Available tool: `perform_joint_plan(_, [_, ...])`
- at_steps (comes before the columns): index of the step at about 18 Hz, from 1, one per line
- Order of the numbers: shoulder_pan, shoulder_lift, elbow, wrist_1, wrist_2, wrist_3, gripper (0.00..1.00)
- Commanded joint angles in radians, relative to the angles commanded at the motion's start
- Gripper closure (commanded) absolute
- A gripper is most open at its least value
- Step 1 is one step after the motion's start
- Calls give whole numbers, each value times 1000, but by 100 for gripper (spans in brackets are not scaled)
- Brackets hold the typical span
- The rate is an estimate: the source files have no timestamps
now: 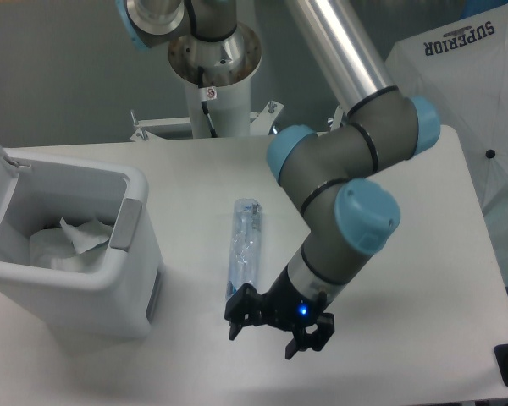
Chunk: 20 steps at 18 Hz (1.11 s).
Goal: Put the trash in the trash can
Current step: 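Move the open gripper back toward the clear water bottle, then lower the gripper around the bottle cap end and close it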
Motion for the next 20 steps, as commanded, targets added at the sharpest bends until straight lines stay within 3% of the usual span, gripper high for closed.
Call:
perform_joint_plan(5, [-28, -17, 6, -72, 104, 2, 0])
perform_joint_plan(11, [-86, -51, -6, -91, 278, 2, 0])
perform_joint_plan(15, [-95, -55, -9, -132, 293, -2, 0])
perform_joint_plan(20, [-121, -61, -41, -135, 365, -3, 0])
